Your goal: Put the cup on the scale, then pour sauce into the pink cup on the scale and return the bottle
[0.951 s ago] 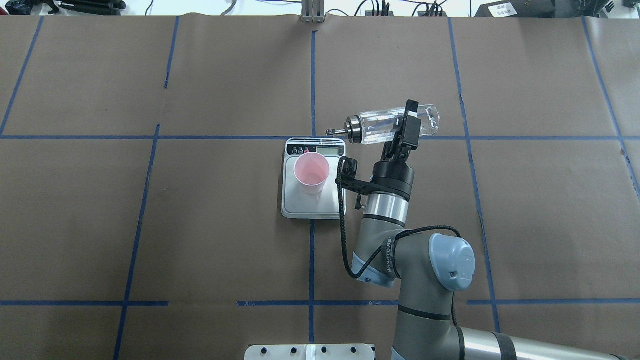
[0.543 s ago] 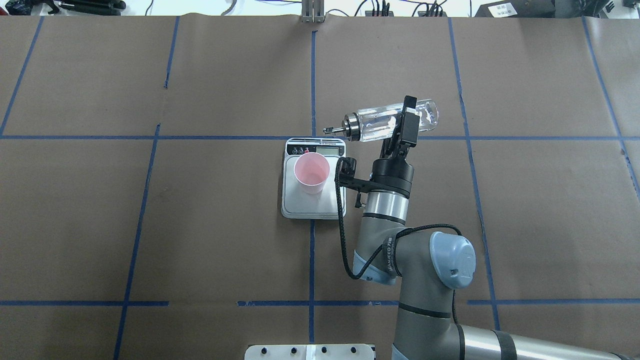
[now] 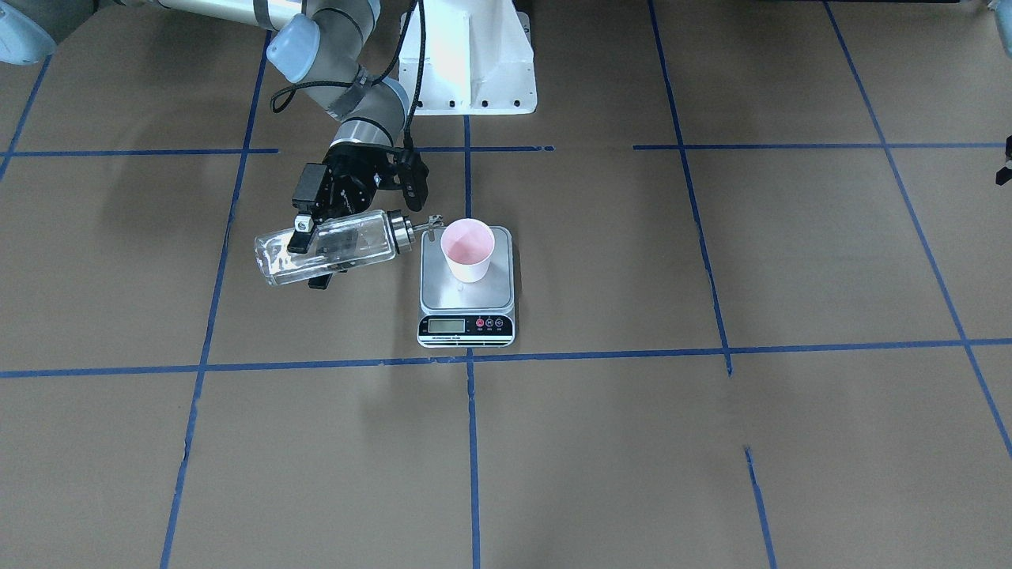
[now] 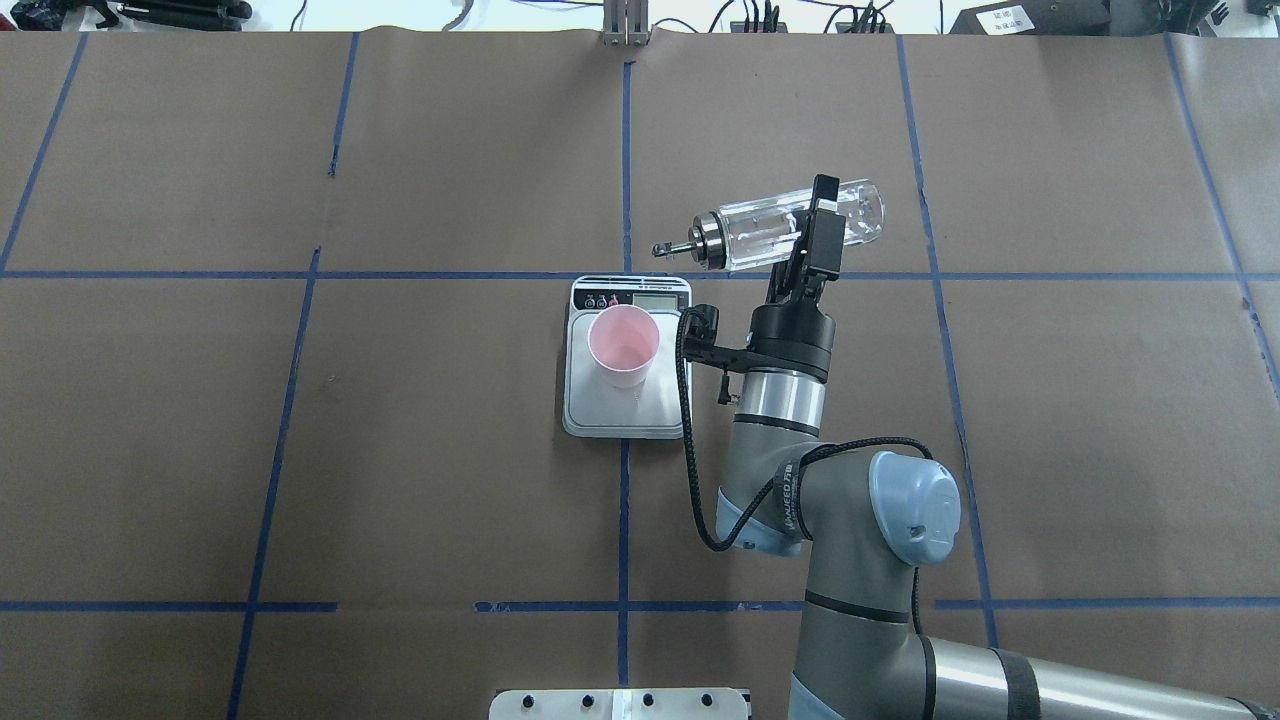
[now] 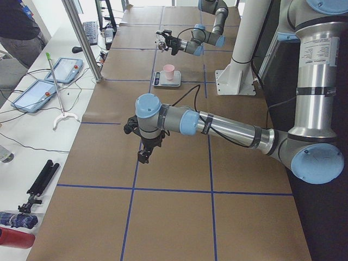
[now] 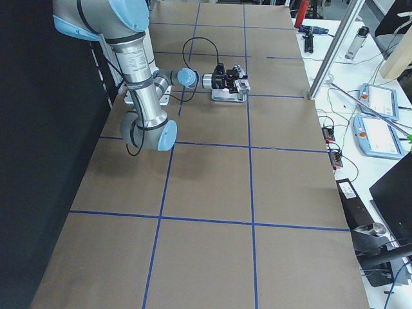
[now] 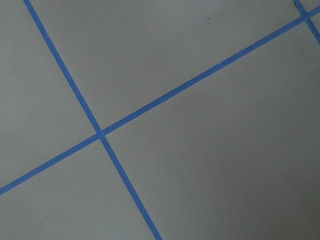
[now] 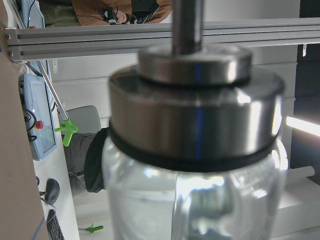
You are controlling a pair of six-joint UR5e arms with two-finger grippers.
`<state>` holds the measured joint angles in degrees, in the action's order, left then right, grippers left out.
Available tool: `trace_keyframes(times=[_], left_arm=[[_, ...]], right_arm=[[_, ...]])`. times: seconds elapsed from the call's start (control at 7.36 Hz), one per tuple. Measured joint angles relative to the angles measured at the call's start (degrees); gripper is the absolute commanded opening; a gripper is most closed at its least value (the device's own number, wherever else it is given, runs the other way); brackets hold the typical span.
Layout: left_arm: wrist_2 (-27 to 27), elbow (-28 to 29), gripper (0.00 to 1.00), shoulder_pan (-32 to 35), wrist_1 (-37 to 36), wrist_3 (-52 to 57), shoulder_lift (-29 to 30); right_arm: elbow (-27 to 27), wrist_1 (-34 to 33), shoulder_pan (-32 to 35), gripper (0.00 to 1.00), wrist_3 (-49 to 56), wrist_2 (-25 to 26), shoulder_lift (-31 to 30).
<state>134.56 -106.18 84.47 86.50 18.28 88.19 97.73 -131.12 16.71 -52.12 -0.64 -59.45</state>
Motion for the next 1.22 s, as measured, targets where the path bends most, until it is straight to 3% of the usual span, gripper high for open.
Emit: trace_keyframes(times=[1.22], left_arm=[[1.2,-0.1,1.00,0.6,0.0,0.1,-1.4]], right_arm=[[0.0,0.0,0.9,0.00,0.3,3.3,0.4]])
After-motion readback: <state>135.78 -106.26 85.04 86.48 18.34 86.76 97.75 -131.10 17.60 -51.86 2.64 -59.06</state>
